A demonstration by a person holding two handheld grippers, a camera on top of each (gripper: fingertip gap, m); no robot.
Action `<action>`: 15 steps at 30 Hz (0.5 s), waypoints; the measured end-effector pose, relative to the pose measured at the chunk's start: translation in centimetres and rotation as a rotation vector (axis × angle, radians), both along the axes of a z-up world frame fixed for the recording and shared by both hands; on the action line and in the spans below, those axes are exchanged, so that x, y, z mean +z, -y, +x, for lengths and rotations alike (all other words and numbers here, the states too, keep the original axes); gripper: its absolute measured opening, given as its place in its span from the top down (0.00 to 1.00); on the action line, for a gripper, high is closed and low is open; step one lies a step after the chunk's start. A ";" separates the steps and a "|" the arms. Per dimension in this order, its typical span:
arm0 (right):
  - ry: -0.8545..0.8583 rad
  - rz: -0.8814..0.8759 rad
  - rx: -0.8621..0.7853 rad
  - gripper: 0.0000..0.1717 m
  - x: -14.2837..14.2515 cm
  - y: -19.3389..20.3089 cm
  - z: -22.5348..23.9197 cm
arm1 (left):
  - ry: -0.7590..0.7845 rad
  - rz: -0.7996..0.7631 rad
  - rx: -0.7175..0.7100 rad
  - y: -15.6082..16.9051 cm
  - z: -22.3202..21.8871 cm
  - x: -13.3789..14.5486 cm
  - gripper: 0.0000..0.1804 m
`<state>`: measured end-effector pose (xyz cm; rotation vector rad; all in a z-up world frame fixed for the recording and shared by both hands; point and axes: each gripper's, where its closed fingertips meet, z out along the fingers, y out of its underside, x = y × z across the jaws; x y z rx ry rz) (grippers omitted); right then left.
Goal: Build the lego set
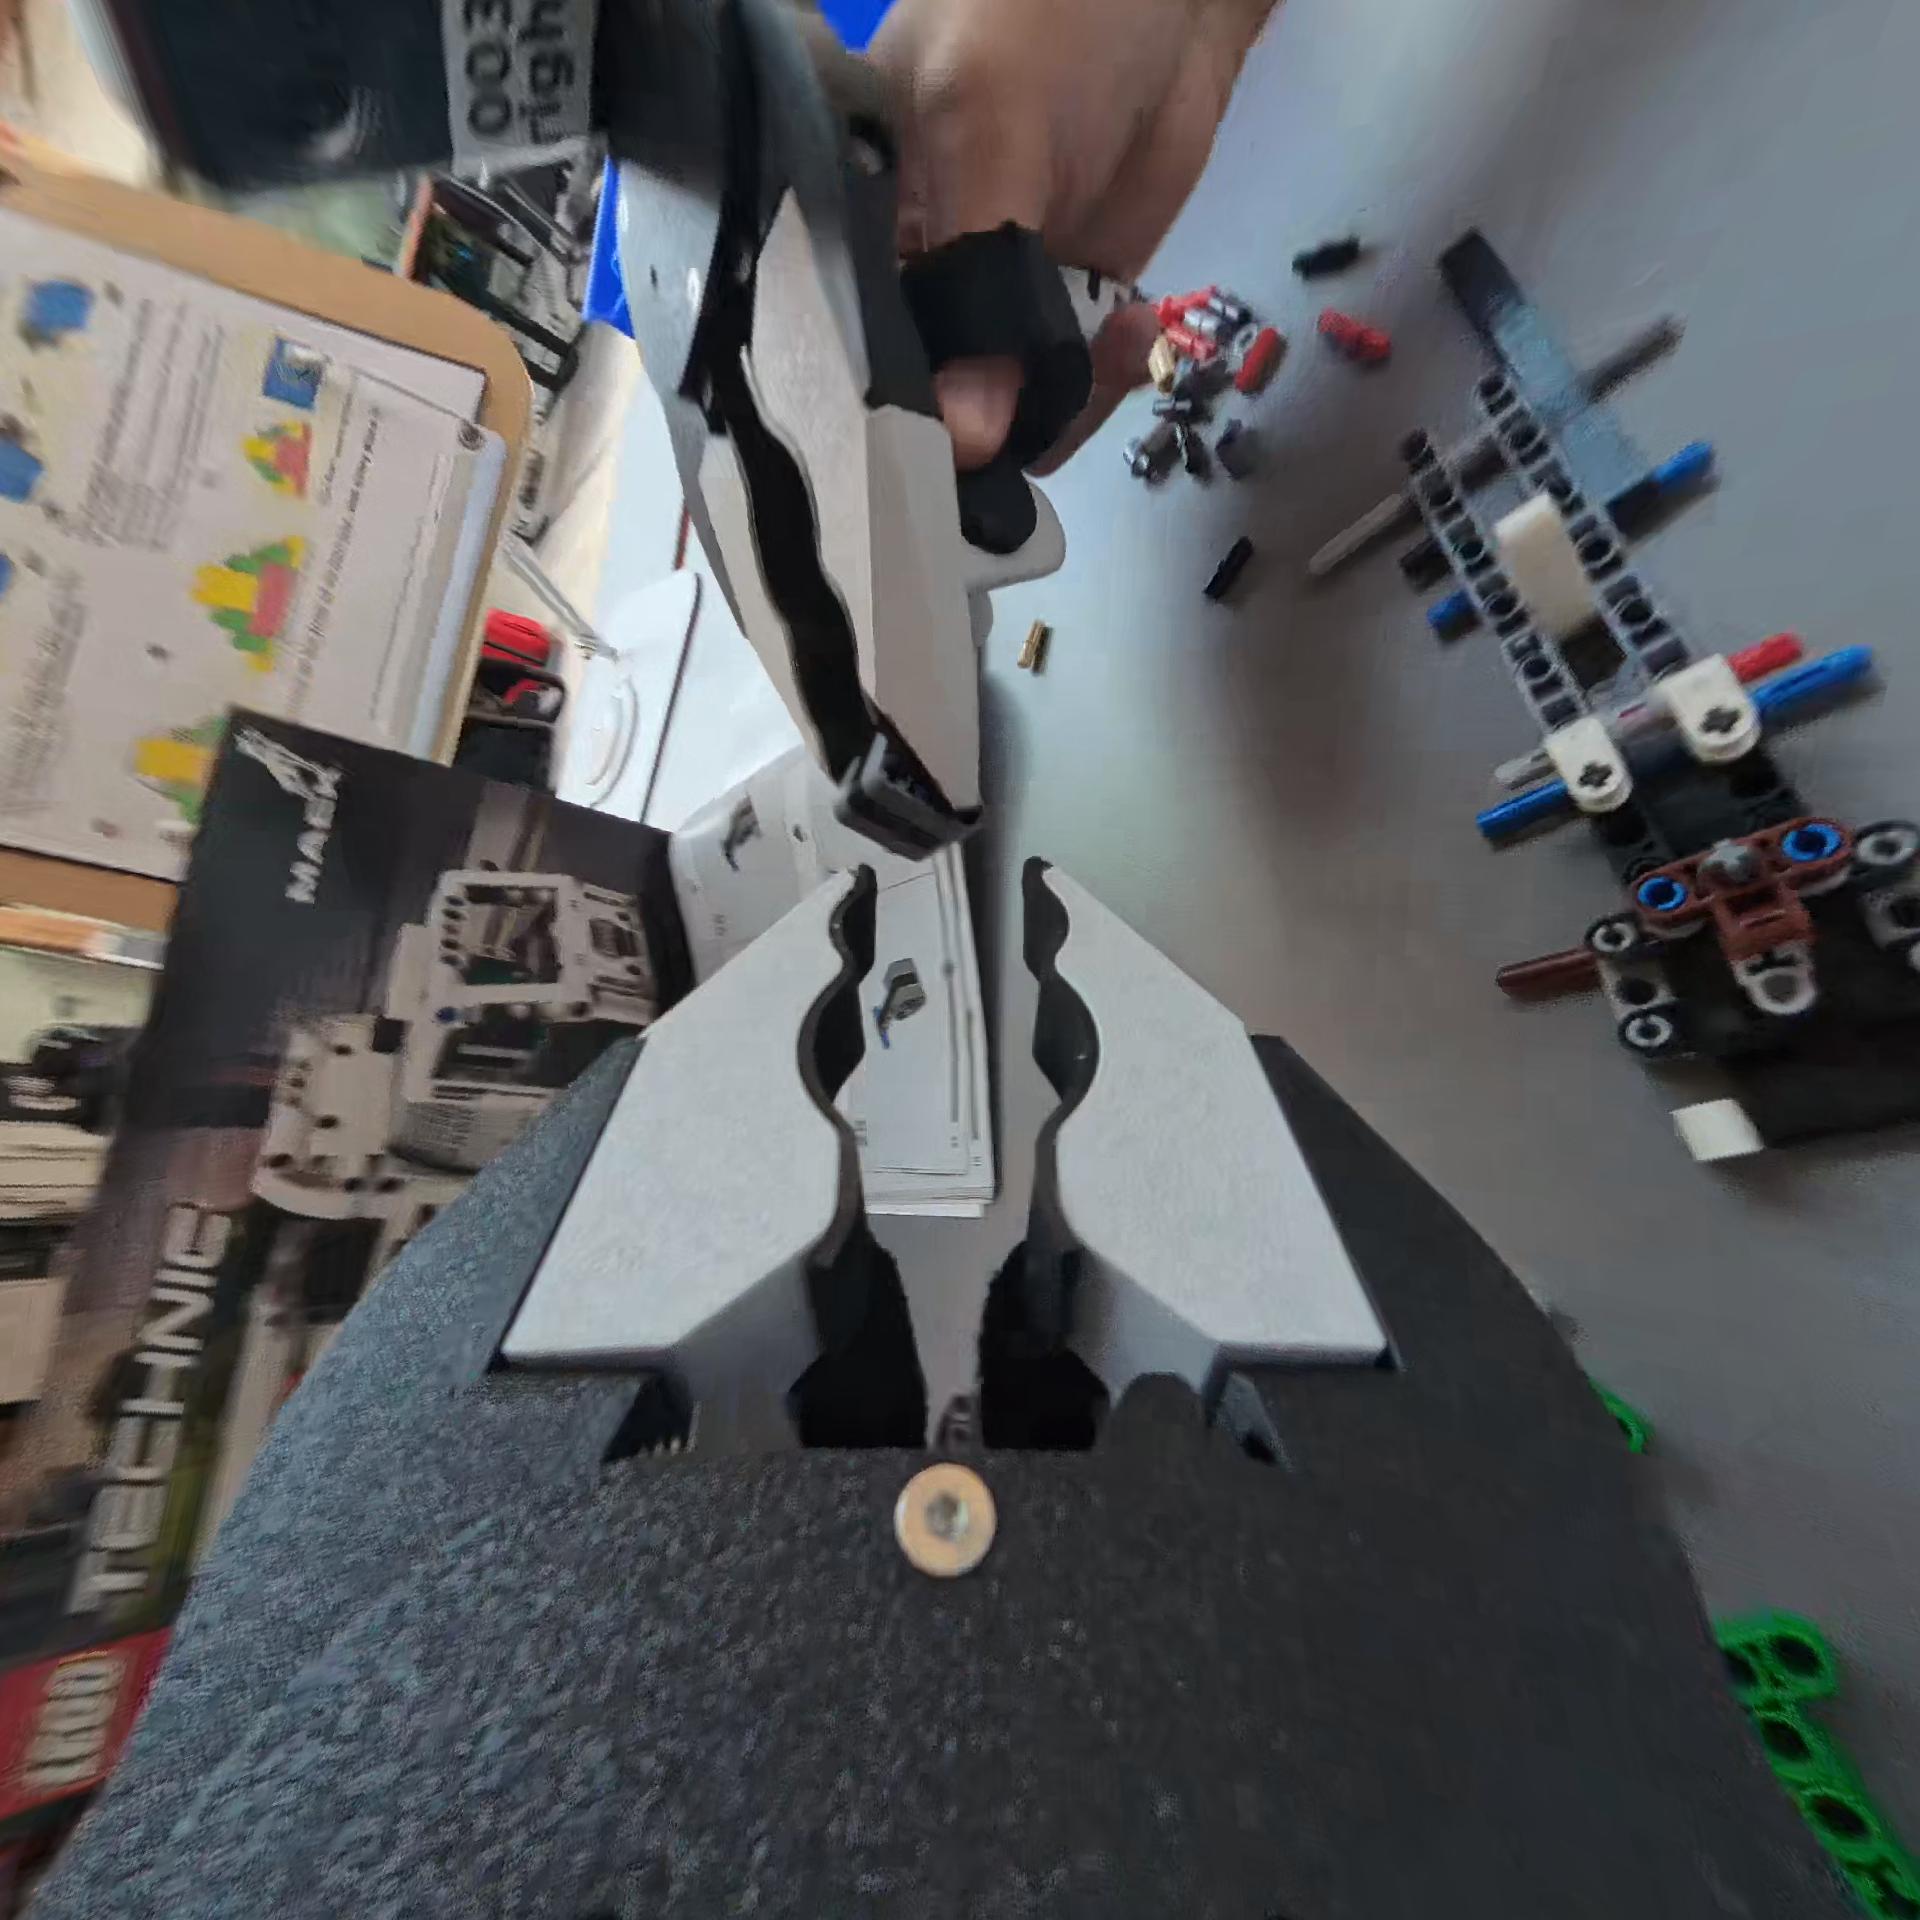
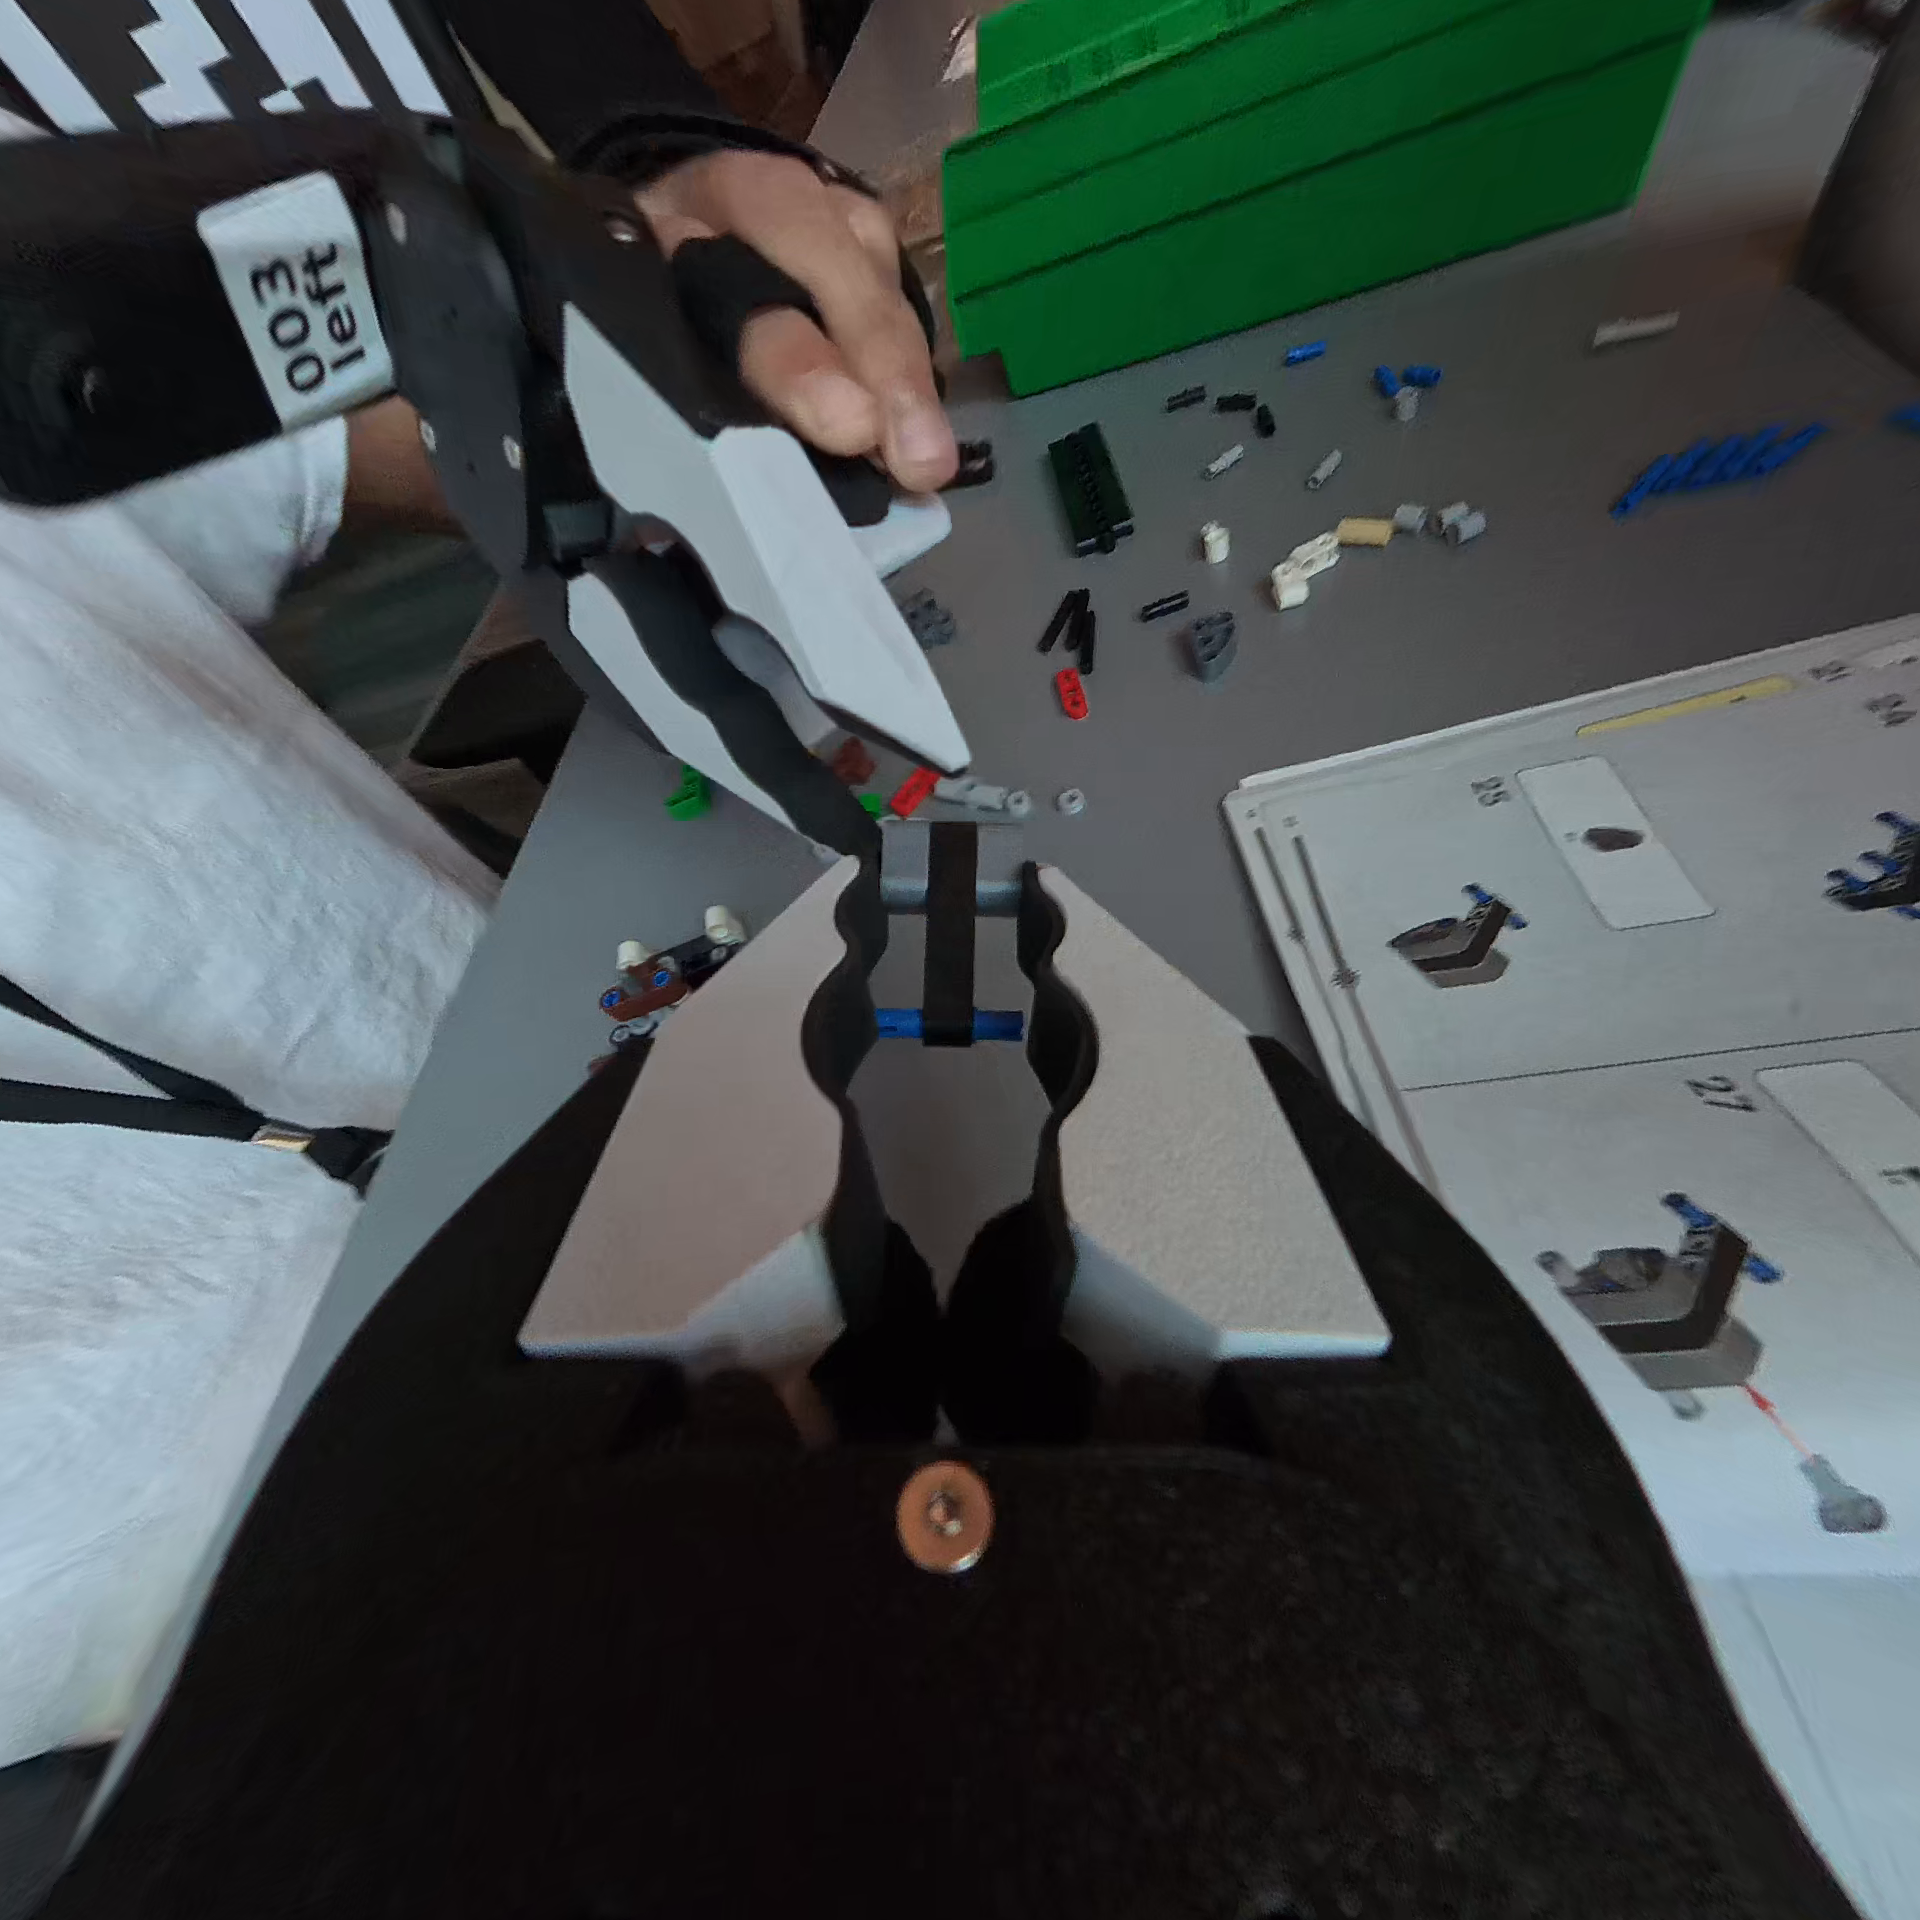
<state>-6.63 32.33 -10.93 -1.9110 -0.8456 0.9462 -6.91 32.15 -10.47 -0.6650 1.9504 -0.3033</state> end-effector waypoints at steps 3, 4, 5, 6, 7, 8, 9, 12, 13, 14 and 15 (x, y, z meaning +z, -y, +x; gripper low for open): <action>-0.024 0.181 -0.003 0.86 2.2 -0.1 0.2 | -0.076 -0.378 0.000 0.6 -0.5 -0.2 0.78; -0.052 0.252 0.025 0.86 3.1 0.3 -0.2 | -0.090 -0.485 -0.018 1.1 -0.5 0.0 0.78; -0.067 0.314 0.048 0.86 3.5 0.5 -0.5 | -0.087 -0.560 -0.027 1.3 -0.4 0.3 0.78; -0.054 0.350 0.044 0.86 3.4 0.3 -0.6 | -0.076 -0.614 -0.027 1.3 -0.2 0.7 0.78; -0.042 0.386 0.045 0.86 3.2 0.2 -0.8 | -0.074 -0.663 -0.029 1.3 -0.2 0.9 0.78; -0.033 0.397 0.058 0.86 2.8 0.3 -1.2 | -0.081 -0.702 -0.030 1.3 -0.2 1.0 0.80; -0.029 0.386 0.065 0.86 2.5 0.4 -1.4 | -0.088 -0.727 -0.029 1.2 -0.2 0.9 0.82; -0.009 0.368 0.097 0.86 1.9 1.0 -1.9 | -0.102 -0.786 -0.055 1.5 -0.7 0.4 0.86; 0.041 0.390 0.106 0.86 1.3 1.0 -1.9 | -0.111 -0.800 -0.054 1.5 -0.8 0.1 0.86; 0.084 0.408 0.109 0.86 0.9 1.1 -1.9 | -0.112 -0.805 -0.051 1.4 -0.9 -0.1 0.84; 0.121 0.411 0.115 0.86 0.4 1.1 -1.7 | -0.107 -0.804 -0.045 1.1 -1.0 -0.3 0.85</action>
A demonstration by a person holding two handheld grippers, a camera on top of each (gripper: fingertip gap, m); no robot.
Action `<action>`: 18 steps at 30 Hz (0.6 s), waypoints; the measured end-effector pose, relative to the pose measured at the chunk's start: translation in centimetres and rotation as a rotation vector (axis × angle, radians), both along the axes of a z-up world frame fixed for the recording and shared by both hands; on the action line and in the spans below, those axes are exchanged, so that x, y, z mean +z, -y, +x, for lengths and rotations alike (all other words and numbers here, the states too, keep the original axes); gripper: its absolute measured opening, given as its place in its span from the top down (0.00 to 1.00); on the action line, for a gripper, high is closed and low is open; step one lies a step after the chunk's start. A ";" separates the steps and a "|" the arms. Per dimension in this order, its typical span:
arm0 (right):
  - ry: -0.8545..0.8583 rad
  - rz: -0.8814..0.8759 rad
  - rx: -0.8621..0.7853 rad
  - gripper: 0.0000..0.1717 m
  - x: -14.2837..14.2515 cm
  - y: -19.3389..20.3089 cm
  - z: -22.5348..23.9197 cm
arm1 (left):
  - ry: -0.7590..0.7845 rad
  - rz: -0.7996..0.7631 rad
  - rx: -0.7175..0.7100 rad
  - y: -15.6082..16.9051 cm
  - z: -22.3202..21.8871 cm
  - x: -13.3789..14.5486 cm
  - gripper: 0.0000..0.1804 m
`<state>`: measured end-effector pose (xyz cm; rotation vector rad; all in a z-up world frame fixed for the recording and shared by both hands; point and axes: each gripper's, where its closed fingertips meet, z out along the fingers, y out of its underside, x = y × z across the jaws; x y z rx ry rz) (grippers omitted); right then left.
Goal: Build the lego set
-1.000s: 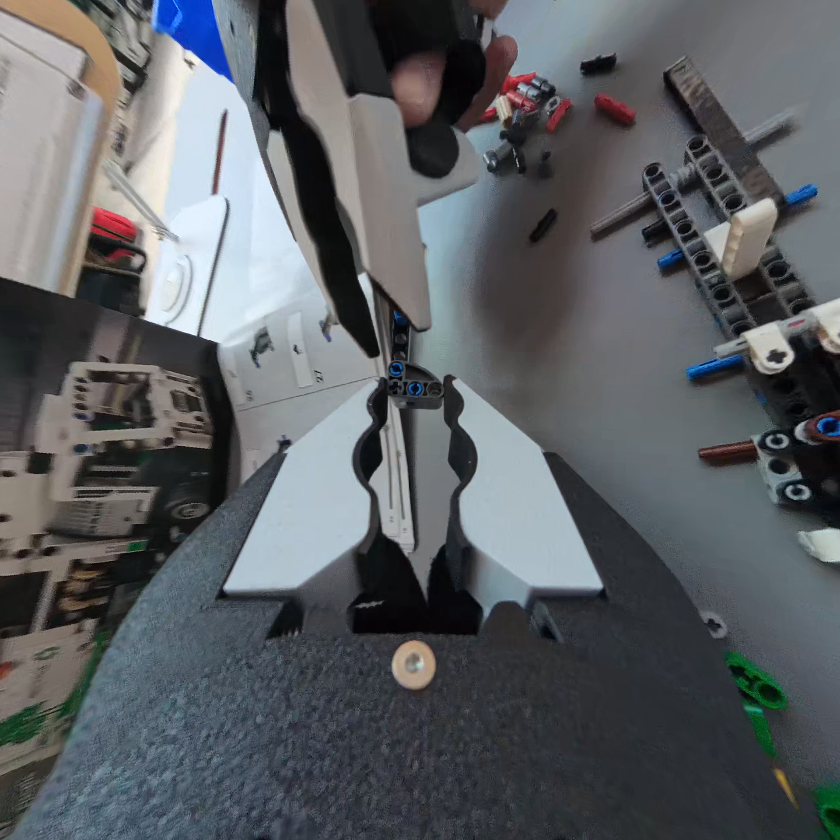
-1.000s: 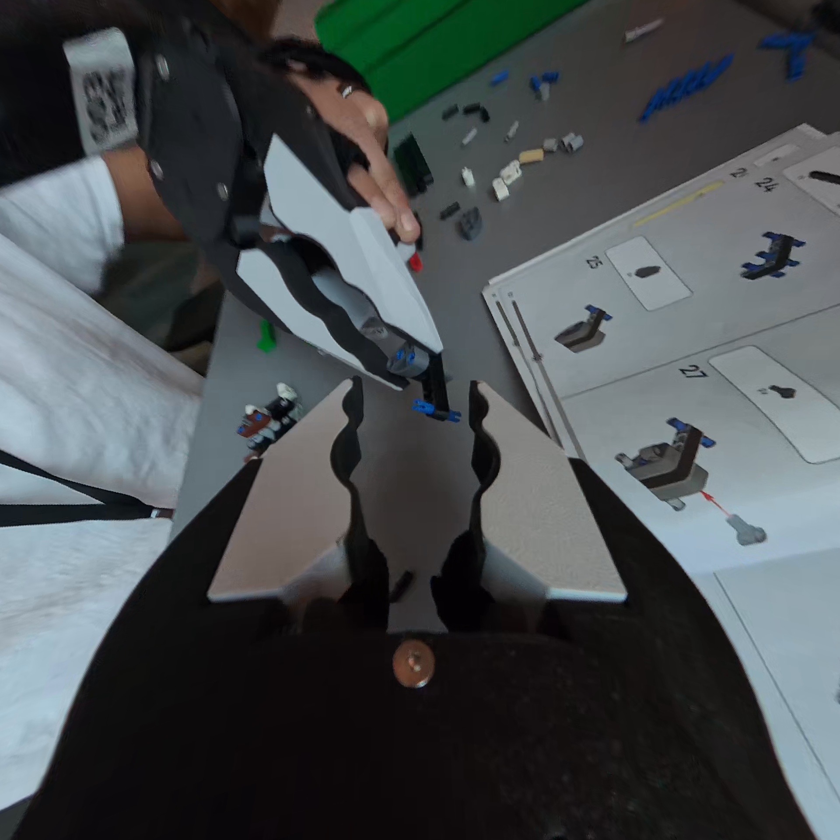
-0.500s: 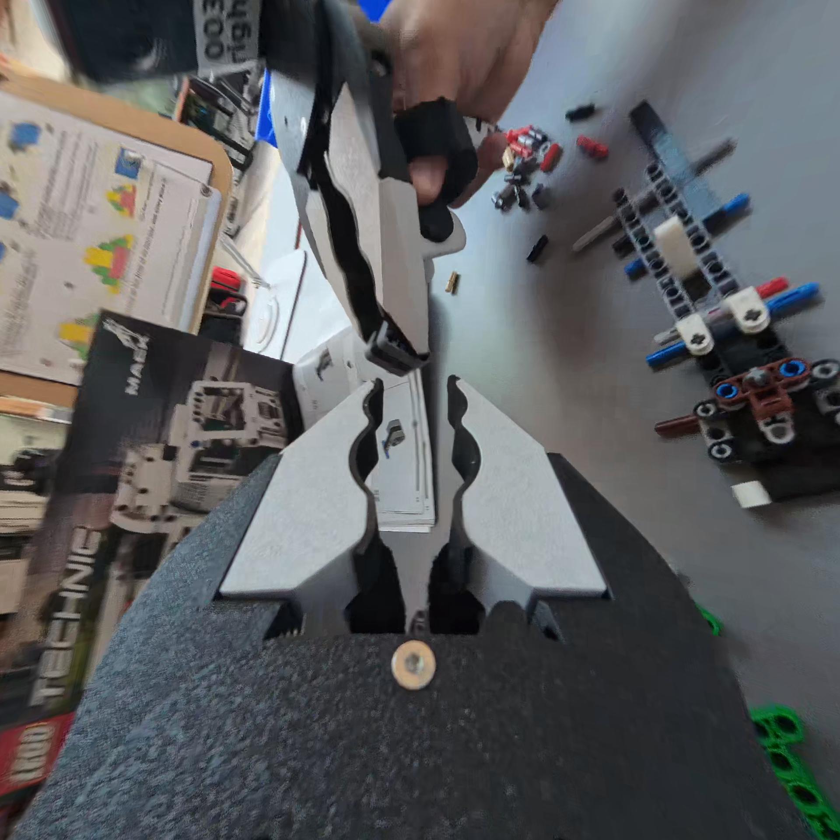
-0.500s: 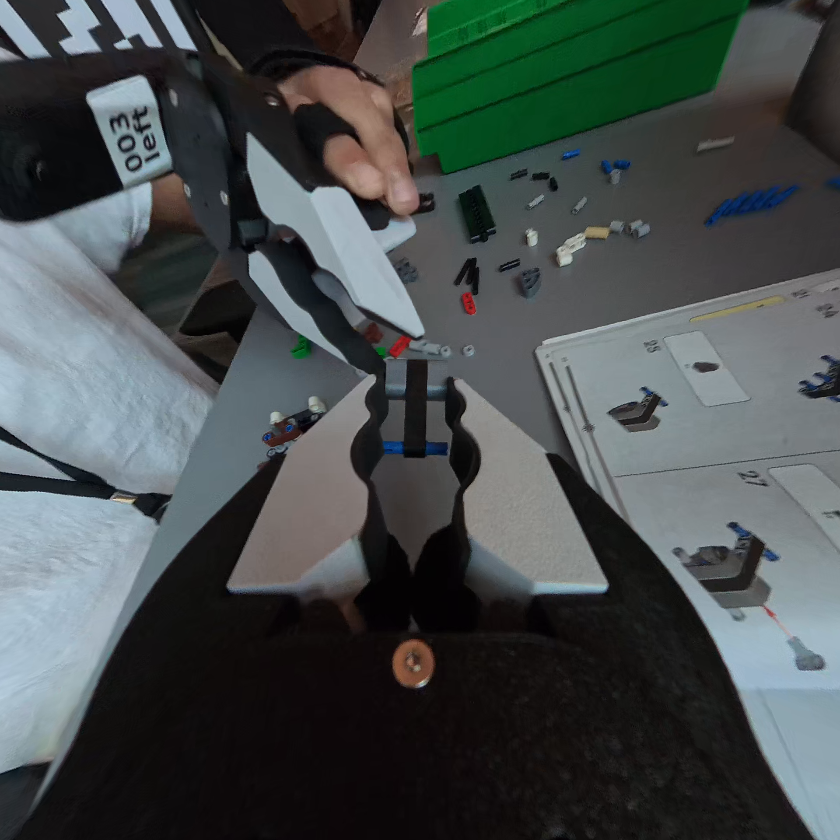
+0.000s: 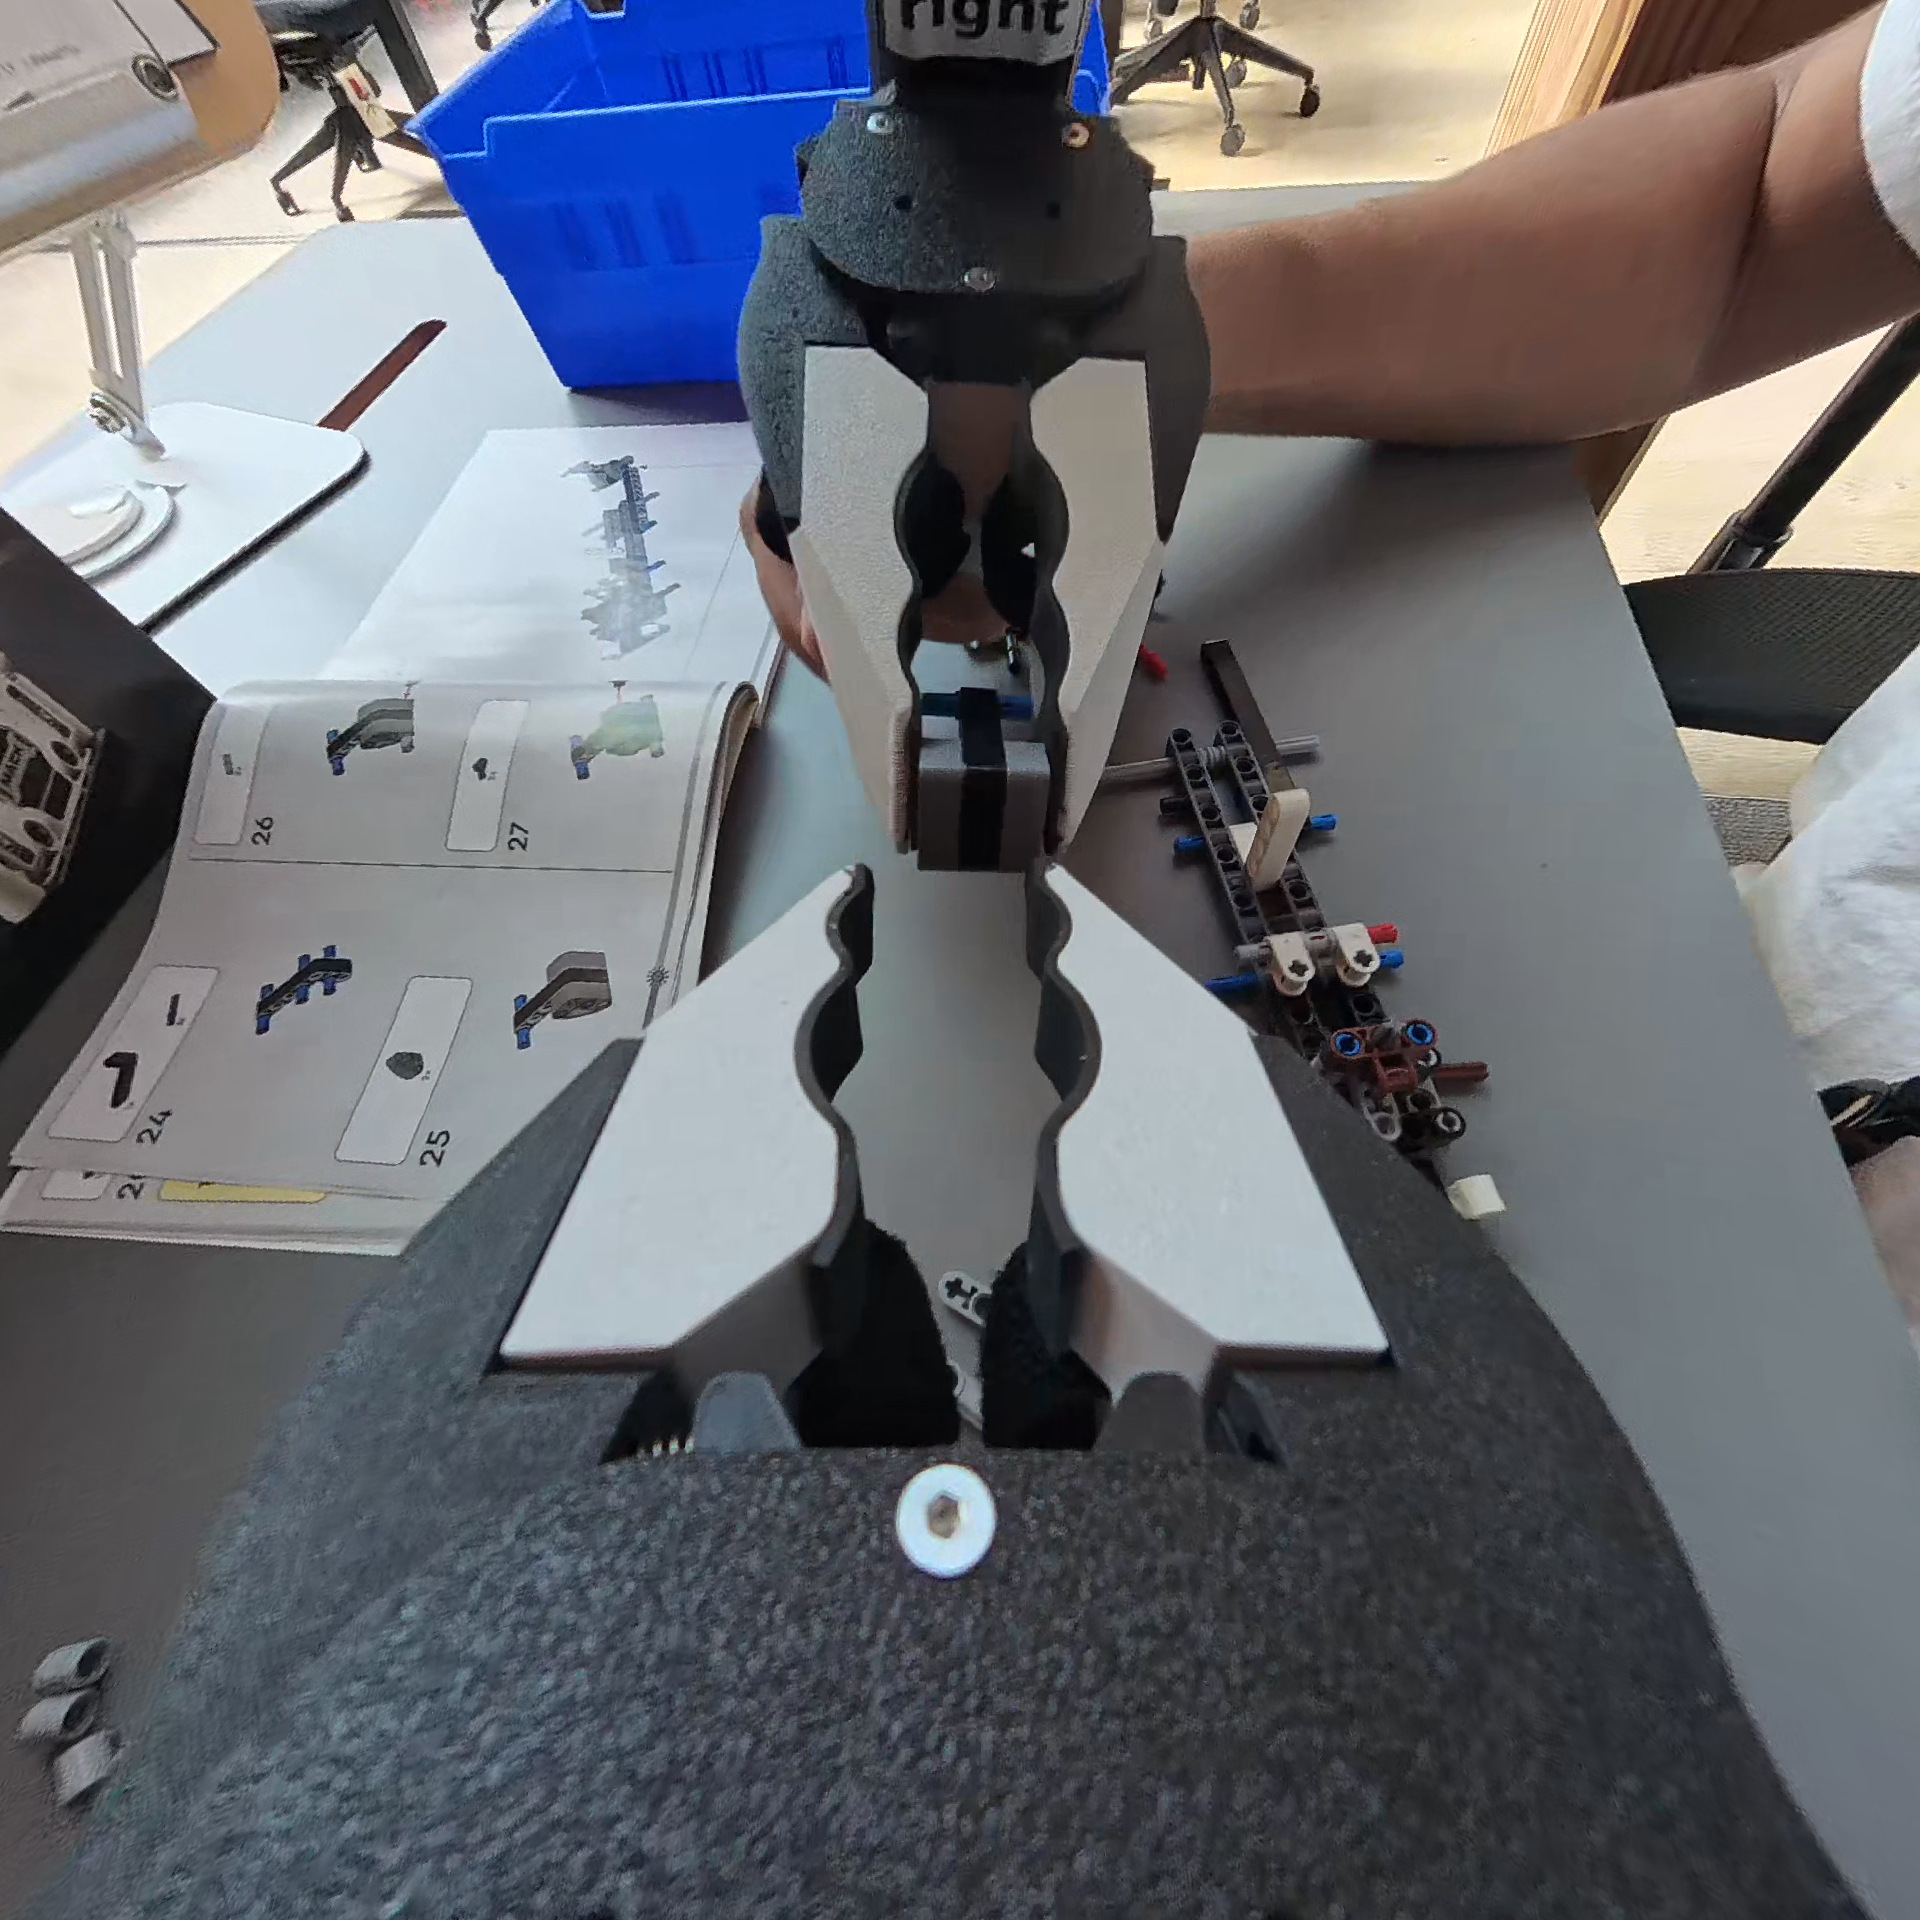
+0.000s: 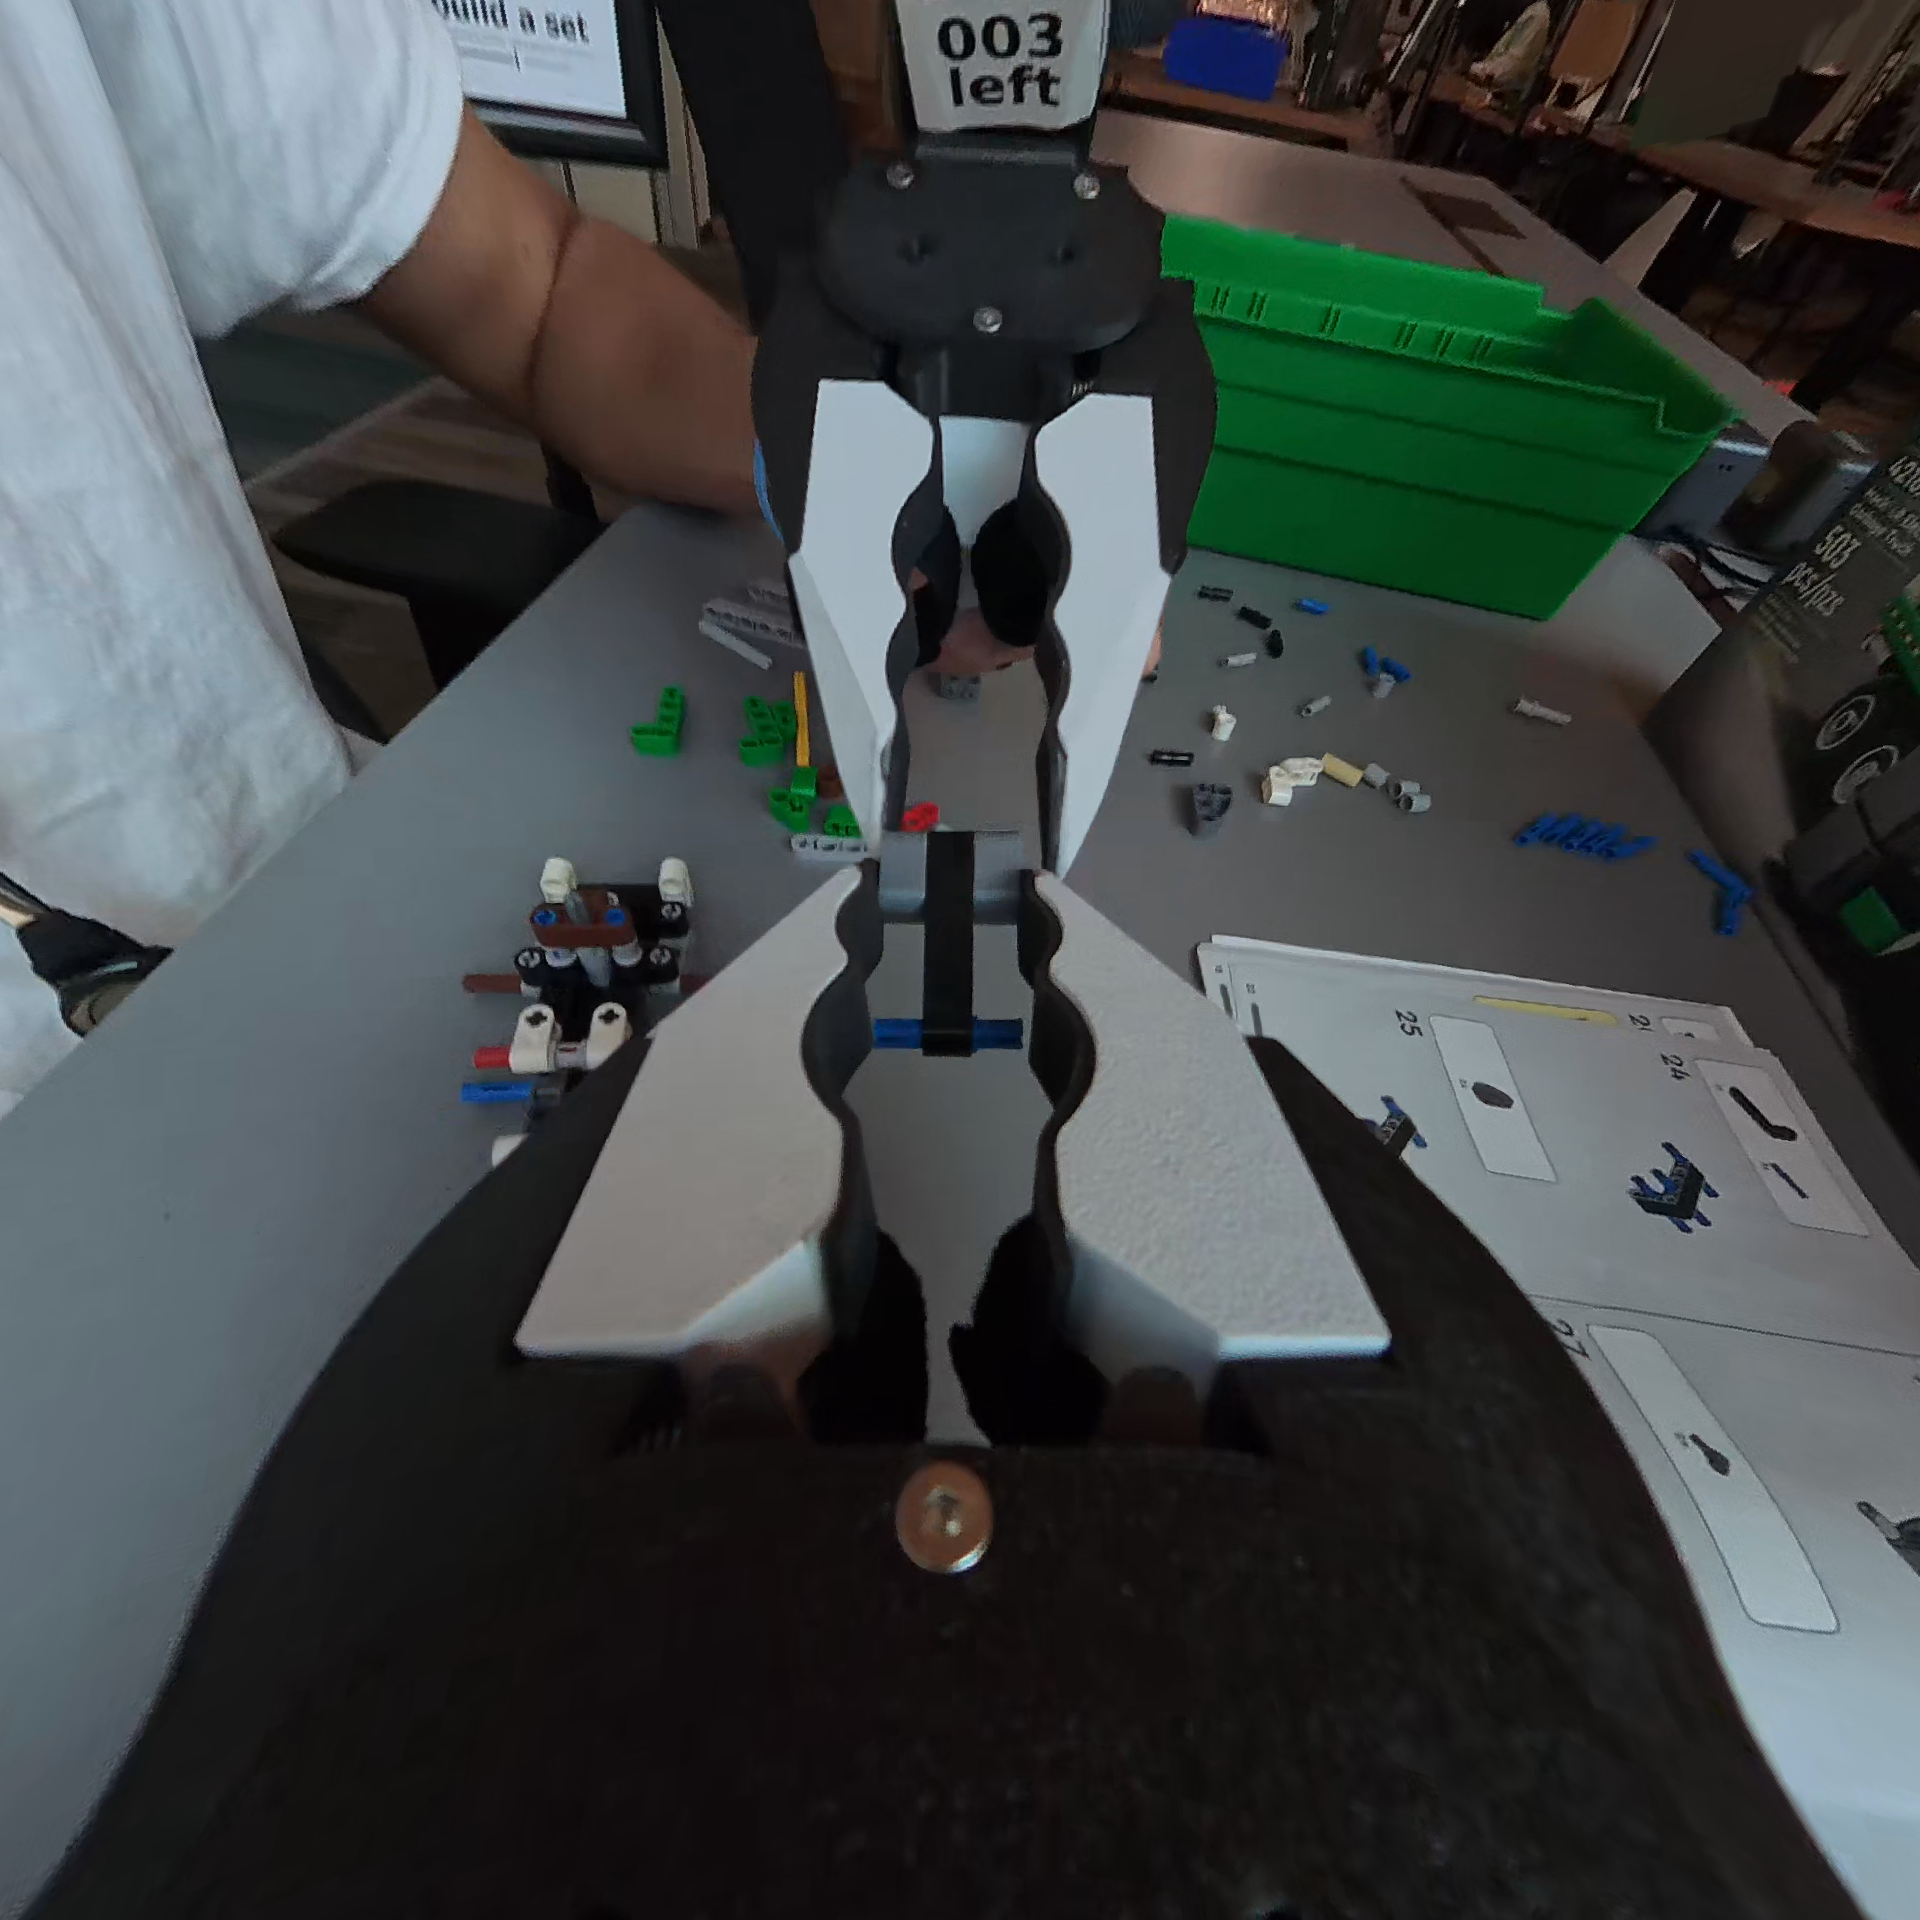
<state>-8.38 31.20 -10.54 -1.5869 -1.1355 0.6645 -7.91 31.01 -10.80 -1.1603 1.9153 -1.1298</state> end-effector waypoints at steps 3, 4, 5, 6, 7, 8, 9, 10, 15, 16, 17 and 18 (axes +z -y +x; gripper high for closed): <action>0.114 -0.111 0.004 0.86 -2.5 0.5 0.7 | -0.018 0.051 0.016 -0.7 -0.3 -1.0 0.84; 0.157 -0.174 0.005 0.86 -3.5 0.7 0.9 | -0.021 0.077 0.012 -0.8 -0.4 -1.4 0.84; 0.179 -0.234 0.008 0.86 -4.1 0.8 1.0 | -0.019 0.105 0.001 -0.6 -0.5 -1.6 0.84; 0.168 -0.294 0.026 0.86 -4.3 1.1 0.8 | -0.013 0.133 -0.015 -0.3 -0.5 -1.8 0.84; 0.105 -0.355 0.067 0.86 -3.7 1.6 0.1 | -0.003 0.160 -0.036 0.0 -0.5 -1.9 0.84; 0.017 -0.424 0.095 0.86 -2.9 1.9 -0.5 | 0.018 0.187 -0.053 0.4 -0.6 -1.8 0.84; -0.058 -0.488 0.125 0.86 -2.0 2.2 -0.9 | 0.050 0.212 -0.067 0.7 -0.7 -1.5 0.84; -0.129 -0.544 0.157 0.86 -1.1 2.5 -1.2 | 0.083 0.235 -0.080 0.9 -0.8 -1.2 0.84; -0.426 -0.770 0.218 0.86 1.1 2.3 -2.2 | 0.236 0.350 -0.117 2.3 -1.2 0.5 0.80; -0.454 -0.794 0.235 0.86 1.3 2.4 -2.5 | 0.258 0.352 -0.117 2.6 -1.2 0.8 0.80; -0.480 -0.803 0.256 0.86 1.5 2.5 -2.8 | 0.273 0.340 -0.121 2.8 -1.2 1.1 0.82; -0.497 -0.808 0.274 0.86 1.7 2.6 -3.0 | 0.283 0.324 -0.123 3.1 -1.2 1.4 0.84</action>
